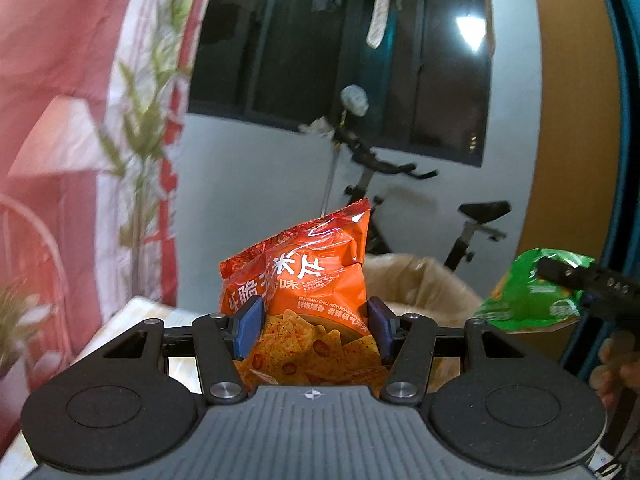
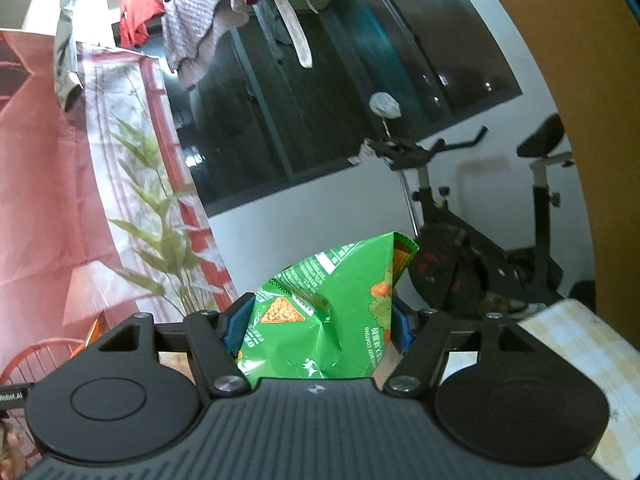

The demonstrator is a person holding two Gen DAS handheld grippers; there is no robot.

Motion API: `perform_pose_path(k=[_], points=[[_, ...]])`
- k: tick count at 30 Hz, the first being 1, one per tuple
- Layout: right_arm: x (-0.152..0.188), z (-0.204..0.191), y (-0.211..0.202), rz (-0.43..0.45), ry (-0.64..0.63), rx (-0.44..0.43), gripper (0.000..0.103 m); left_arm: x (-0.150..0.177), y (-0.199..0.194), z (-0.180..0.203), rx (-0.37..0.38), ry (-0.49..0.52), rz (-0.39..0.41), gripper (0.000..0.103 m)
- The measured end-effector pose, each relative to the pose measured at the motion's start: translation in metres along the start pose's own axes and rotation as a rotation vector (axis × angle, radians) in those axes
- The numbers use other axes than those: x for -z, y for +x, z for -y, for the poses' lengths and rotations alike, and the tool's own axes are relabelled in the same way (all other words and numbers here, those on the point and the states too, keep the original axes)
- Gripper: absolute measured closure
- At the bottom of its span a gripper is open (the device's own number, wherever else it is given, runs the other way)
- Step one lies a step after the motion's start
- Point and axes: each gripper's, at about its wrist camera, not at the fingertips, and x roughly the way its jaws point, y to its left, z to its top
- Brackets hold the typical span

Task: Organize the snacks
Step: 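Lift both bags and carry them over the box opening, then open both grippers to drop the bags into the box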

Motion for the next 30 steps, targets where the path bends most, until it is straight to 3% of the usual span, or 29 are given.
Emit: perform_pose_path(k=[10, 15, 23, 27, 30], points=[[-0.020, 0.001, 0.047, 0.047, 0.000, -0.047, 0.034, -0.046, 0.048, 0.014, 0.139, 0.054, 0.073, 0.044], [-0.015, 0.003, 0.088, 0.030, -0.019, -0.066, 0.034, -0.058, 0.100, 0.010, 0.192, 0.010, 0.042, 0.044], [0.009, 0.005, 0.156, -0.124, -0.097, -0.043, 0.034, -0.041, 0.188, 0.002, 0.209, -0.026, -0.096, 0.042], [0.024, 0.003, 0.180, -0.232, -0.133, -0.019, 0.028, -0.034, 0.213, -0.005, 0.134, -0.023, -0.132, 0.014], [0.030, 0.005, 0.192, -0.315, -0.110, -0.010, 0.020, -0.032, 0.215, -0.017, 0.103, -0.036, -0.151, 0.014]])
